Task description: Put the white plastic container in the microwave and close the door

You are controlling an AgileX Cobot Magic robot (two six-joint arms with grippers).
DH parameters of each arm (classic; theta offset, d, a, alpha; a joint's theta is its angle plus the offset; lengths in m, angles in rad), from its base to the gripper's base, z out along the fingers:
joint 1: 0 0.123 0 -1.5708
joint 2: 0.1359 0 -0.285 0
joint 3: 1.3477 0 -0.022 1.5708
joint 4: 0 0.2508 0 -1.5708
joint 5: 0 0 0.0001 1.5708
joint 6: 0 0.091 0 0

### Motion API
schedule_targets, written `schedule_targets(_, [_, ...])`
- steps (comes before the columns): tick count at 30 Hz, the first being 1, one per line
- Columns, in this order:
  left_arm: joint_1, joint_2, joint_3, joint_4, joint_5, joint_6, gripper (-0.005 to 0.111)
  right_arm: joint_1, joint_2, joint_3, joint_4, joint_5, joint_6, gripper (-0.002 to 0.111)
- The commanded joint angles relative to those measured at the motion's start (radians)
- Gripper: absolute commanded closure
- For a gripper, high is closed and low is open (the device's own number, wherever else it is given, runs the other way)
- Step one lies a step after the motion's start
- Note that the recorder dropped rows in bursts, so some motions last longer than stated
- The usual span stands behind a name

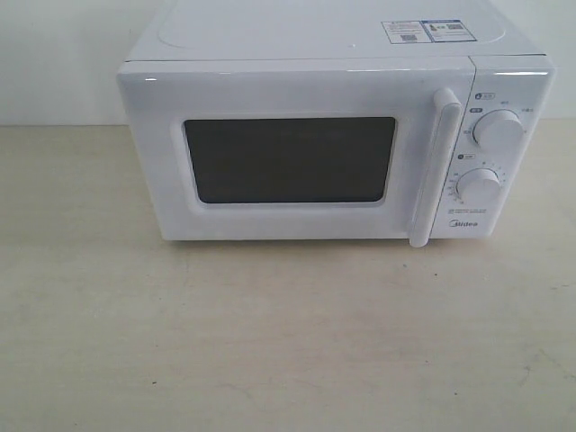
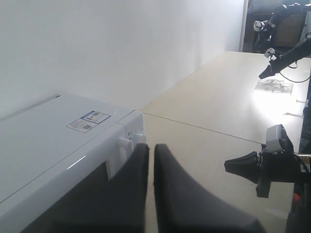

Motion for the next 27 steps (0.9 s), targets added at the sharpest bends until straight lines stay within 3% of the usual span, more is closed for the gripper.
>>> schedule_targets(1, [0.018,-0.044,0.003,0.151,0.018,-0.009,0.102,-0.002,-0.005,0.0,-0.002,-0.002,0.0,0.108])
schedule_targets(7, [0.09,-0.326,0.102,0.541,0.035,-0.333,0.102,-0.002,-0.005,0.0,-0.002,-0.002,0.0,0.108])
schedule_targets(9, [0.118,-0.428,0.167,0.595,0.032,-0.385,0.102,-0.002,-0.005,0.0,-0.002,-0.002,0.0,0.108])
schedule_targets(19, [0.141,-0.616,0.433,0.595,-0.081,-0.441,0.102,-0.002,-0.005,0.0,-0.002,-0.002,0.0,0.108])
schedule_targets(27, [0.228,-0.646,0.596,0.598,-0.109,-0.493,0.102,-0.002,-0.005,0.0,-0.002,-0.002,0.0,0.108])
